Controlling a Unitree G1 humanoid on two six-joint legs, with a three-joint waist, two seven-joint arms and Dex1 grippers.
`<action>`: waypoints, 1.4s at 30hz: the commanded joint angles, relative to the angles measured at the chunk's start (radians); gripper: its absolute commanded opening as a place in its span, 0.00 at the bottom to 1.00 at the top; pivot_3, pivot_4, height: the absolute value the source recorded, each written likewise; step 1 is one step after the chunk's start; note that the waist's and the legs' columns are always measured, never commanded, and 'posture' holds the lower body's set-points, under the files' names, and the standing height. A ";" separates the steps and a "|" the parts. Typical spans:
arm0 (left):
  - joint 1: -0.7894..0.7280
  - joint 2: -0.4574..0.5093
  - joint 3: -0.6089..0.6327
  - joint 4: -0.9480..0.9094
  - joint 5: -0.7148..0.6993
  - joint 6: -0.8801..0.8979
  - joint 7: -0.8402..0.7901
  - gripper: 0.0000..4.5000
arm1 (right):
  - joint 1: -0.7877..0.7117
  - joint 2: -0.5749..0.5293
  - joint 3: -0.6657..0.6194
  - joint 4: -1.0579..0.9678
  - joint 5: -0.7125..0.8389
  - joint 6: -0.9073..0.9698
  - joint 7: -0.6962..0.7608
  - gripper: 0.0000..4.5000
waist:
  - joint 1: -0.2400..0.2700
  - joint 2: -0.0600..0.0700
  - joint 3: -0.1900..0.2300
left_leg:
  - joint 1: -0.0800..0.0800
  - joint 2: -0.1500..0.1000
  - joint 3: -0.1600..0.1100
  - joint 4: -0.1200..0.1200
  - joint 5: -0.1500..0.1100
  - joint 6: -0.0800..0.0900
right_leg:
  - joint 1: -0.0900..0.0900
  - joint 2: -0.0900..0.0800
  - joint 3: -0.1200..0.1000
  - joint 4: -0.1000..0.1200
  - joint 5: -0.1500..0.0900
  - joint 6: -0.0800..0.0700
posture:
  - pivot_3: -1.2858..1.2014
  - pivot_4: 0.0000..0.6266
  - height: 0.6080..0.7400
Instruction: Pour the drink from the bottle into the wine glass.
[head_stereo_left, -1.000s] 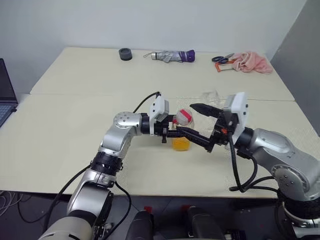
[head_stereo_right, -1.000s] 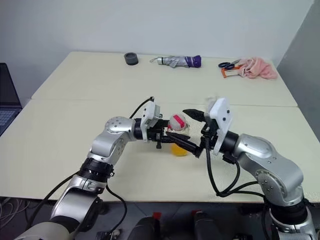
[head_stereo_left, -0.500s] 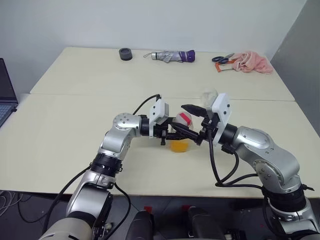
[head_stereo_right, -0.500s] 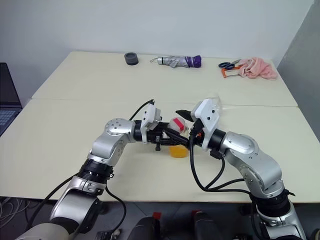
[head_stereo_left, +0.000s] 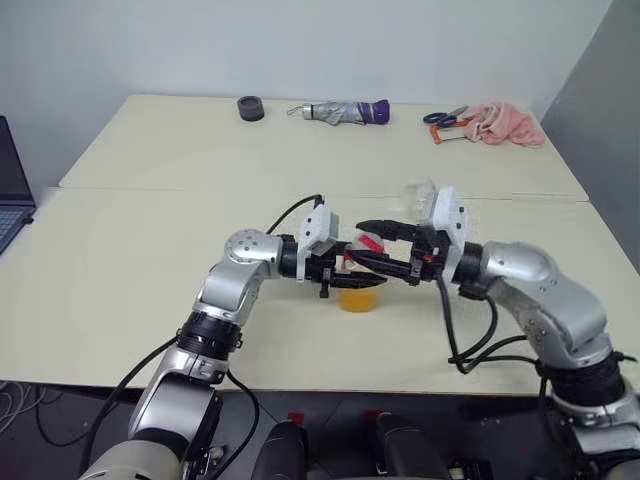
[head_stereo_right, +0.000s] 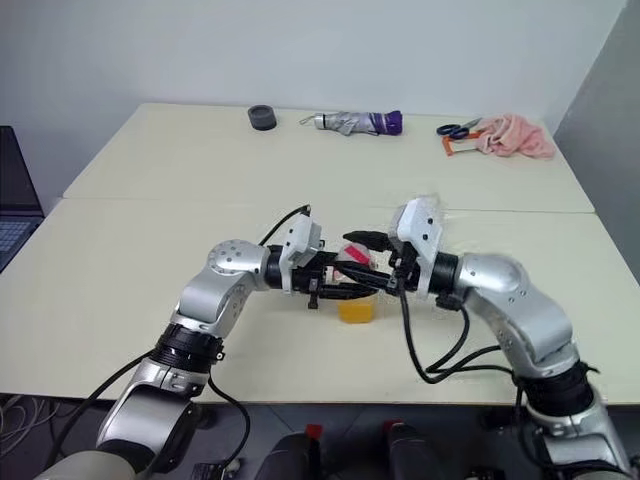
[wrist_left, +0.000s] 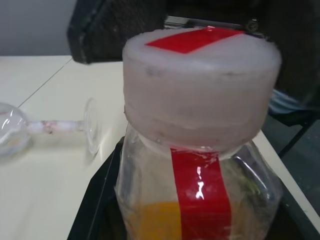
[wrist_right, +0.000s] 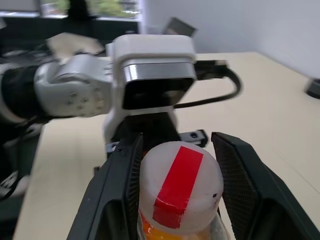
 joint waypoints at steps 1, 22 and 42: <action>-0.043 0.001 0.038 -0.043 -0.052 0.003 -0.006 0.40 | -0.064 -0.037 0.063 0.109 -0.046 -0.075 0.194 0.41 | 0.000 0.000 0.000 | 0.000 0.001 0.000 0.000 0.000 0.000 | 0.000 0.000 0.000 0.000 0.000 0.000 | 0.52 0.24 1.00; -0.057 0.004 0.039 0.007 -0.055 -0.014 -0.020 0.40 | 0.259 0.119 -0.155 -0.353 0.048 0.157 -0.414 1.00 | -0.003 0.002 0.001 | 0.000 -0.001 0.000 0.000 0.000 0.000 | 0.000 -0.001 0.000 0.004 -0.001 -0.001 | 0.52 0.24 1.00; -0.078 -0.008 0.033 0.072 -0.033 -0.059 -0.034 0.40 | 0.192 0.261 -0.028 -0.322 -0.079 0.138 -0.519 0.79 | 0.000 0.002 0.001 | 0.000 0.000 -0.001 0.000 0.000 0.000 | 0.000 0.000 0.000 0.003 -0.001 -0.002 | 0.52 0.24 1.00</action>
